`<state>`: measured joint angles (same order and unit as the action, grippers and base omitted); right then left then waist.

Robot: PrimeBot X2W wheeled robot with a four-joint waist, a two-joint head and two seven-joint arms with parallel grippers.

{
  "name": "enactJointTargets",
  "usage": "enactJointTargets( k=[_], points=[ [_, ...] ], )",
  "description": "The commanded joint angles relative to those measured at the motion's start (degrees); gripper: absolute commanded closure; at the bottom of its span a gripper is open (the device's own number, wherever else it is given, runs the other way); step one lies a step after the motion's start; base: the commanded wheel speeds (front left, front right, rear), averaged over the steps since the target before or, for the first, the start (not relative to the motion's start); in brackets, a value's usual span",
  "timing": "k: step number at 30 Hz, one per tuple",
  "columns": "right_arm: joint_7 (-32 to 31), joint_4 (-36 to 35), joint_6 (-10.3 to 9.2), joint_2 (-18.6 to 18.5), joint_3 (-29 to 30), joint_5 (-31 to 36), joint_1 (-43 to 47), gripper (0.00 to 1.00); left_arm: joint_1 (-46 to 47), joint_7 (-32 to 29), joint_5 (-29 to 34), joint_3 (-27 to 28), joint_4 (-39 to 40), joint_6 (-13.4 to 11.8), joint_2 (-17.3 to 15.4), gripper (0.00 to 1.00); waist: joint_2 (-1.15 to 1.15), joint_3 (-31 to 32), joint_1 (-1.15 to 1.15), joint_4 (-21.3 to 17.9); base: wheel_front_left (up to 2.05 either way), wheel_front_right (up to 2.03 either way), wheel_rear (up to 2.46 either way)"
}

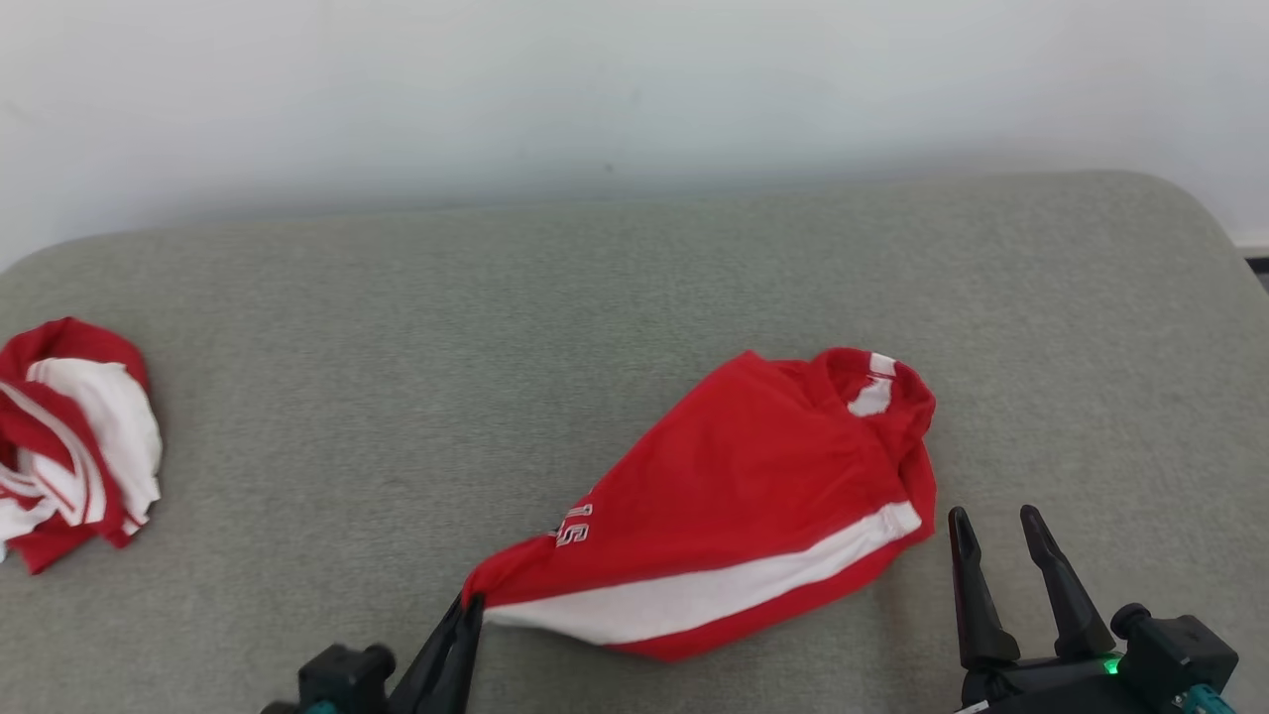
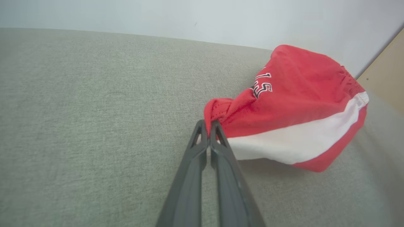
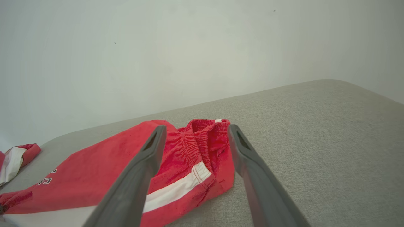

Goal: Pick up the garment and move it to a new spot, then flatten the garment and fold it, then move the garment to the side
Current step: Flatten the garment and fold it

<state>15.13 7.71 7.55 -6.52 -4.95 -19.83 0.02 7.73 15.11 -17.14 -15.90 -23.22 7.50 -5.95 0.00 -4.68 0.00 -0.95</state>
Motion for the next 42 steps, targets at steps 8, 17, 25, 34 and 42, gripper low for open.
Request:
enactJointTargets(
  k=[8,17,25,34,42],
  points=[
    [0.02,0.9,-0.13,-0.33,-0.32,-0.27,1.07,0.0,-5.68,0.06,0.47,3.84,-0.74,-0.08,1.02,0.25,0.0,2.43,0.0,4.25,0.0,0.0,0.0],
    [0.01,1.52,-0.13,-1.52,-1.65,-0.45,0.25,0.0,-5.63,0.06,2.35,8.15,4.57,-0.08,2.35,0.0,0.0,4.01,0.0,4.1,0.0,0.0,0.0],
    [0.01,0.82,-0.13,-3.33,-3.9,0.34,-1.19,0.0,-6.04,0.06,5.84,14.43,12.34,-0.35,2.62,0.0,0.0,4.98,0.0,3.59,0.0,0.0,0.0],
    [0.02,0.53,-0.13,-4.34,-3.87,1.3,-0.54,0.0,-7.47,0.05,9.03,19.6,15.54,-0.89,2.4,0.0,0.0,5.64,0.0,4.06,0.0,0.0,0.0],
    [0.02,0.32,-0.13,-3.41,-2.23,1.85,1.84,0.0,-10.3,0.05,9.96,19.97,16.53,-0.82,2.63,0.0,0.0,5.89,0.0,4.77,0.0,0.0,0.0]
  ],
)
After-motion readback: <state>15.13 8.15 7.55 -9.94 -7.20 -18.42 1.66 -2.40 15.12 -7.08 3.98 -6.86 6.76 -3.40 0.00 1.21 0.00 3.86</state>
